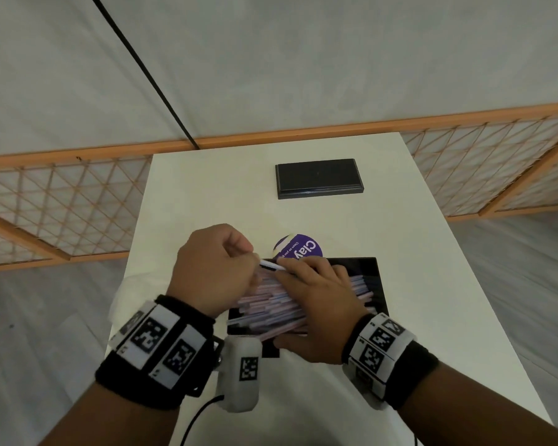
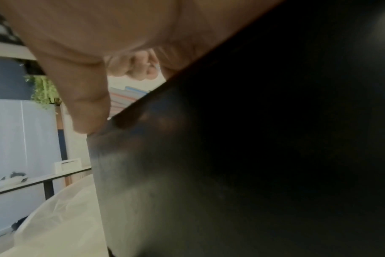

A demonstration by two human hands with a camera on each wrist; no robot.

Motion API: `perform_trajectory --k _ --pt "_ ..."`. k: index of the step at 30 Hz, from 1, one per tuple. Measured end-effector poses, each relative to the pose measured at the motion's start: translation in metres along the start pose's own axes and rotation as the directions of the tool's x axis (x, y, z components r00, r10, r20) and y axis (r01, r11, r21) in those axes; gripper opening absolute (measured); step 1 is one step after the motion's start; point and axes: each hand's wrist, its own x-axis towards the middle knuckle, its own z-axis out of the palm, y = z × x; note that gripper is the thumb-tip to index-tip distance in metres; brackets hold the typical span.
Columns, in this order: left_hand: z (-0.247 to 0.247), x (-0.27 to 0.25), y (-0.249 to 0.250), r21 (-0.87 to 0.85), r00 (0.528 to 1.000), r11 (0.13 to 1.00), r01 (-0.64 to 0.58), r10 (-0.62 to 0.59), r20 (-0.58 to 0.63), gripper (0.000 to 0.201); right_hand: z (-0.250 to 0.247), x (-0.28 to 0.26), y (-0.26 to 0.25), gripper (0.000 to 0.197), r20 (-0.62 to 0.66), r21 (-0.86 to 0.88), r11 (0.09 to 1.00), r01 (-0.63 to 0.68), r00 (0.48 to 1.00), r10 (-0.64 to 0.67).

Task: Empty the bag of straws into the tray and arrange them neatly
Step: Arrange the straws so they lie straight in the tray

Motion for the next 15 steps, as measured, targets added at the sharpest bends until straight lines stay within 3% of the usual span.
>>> perform_trajectory --k 4,8,10,12,15 --pt "-0.019 0.001 -0.011 -0.088 0.997 0.993 0.073 -0.073 0.007 0.018 0.003 0.003 0.000 0.084 -0.091 0.145 0.989 0.029 0.996 -0.016" --pt "-0.024 0.010 -0.021 -0.178 0.989 0.982 0.062 -0.085 -0.123 0.028 0.002 0.008 -0.003 0.073 -0.027 0.203 0.978 -0.040 0.999 0.047" --pt "-0.022 0.014 -0.024 -0.040 0.988 0.999 -0.015 0.009 -0.153 0.020 0.006 0.011 -0.004 0.078 0.019 0.173 0.978 -0.119 0.993 0.117" --pt "-0.017 0.018 -0.027 0.179 0.989 0.981 -0.079 0.099 -0.106 0.016 0.010 0.013 -0.006 0.089 0.068 0.147 0.972 -0.184 0.982 0.175" --pt "-0.005 0.029 -0.035 0.354 0.993 0.929 -0.112 0.093 0.069 0.047 0.012 0.011 -0.008 0.093 0.089 0.081 0.978 -0.194 0.978 0.186"
